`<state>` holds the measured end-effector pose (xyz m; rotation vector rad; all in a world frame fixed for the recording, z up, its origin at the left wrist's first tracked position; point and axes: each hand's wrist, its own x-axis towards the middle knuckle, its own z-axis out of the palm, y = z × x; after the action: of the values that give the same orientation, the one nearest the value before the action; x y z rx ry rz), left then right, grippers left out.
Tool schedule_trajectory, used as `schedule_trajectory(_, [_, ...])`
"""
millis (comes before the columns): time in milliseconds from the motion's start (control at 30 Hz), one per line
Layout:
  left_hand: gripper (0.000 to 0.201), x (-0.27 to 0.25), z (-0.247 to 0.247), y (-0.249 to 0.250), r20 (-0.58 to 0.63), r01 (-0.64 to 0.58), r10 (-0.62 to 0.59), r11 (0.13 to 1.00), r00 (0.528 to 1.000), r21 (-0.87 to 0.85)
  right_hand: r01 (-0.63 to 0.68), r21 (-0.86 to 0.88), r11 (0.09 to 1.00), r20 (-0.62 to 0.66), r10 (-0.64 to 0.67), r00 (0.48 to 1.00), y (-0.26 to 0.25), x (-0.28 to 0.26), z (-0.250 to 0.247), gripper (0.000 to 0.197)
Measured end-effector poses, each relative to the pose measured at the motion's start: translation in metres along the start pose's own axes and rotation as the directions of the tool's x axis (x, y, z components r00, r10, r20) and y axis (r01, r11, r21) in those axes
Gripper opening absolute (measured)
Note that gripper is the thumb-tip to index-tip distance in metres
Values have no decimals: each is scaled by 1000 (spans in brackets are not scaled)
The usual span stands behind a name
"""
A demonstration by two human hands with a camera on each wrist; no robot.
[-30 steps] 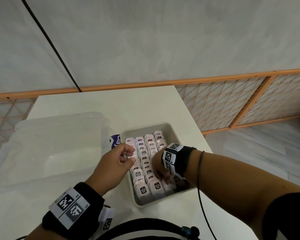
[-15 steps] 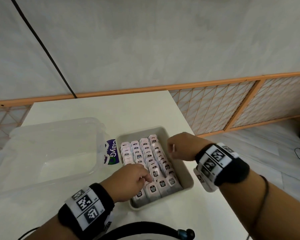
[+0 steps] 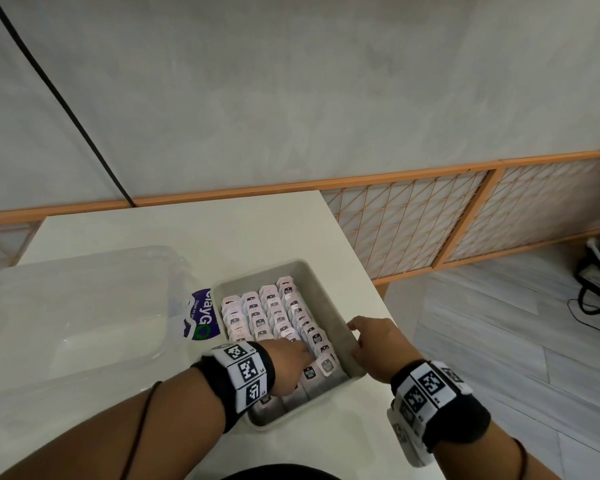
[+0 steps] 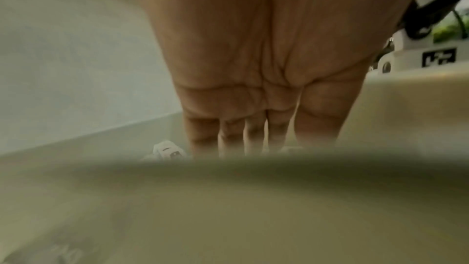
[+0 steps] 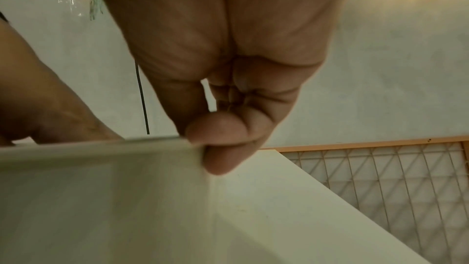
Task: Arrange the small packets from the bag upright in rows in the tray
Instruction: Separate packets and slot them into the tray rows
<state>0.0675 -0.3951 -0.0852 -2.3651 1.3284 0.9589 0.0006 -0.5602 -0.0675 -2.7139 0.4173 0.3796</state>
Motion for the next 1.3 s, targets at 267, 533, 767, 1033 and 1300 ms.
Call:
schedule_trajectory(267, [51,-9,-22,-12,74,33,-49,980,996,197,35,91,995,4,-35,999,7,-3,10,36])
schedule_trajectory(533, [58,40,-33,-12,-11,31,-29,968,1000,248,73,164,984,29,-79,996,4,-5,26,36])
schedule_trajectory(767, [42,59,-24,-19,-52,34,-21,966,998,258,85,179,980,38,-93,995,6,-3,29,35])
schedule_trajectory(1033, [42,41,-40,-9,-30,54,-49,979,998,198,66,238,969,56,-81,995,9,-2,31,37])
schedule_trajectory(1300, [26,-69,-36,-44,-457,219,-415,880,787,-422,45,323,945,63,-69,996,8,-6,34,45])
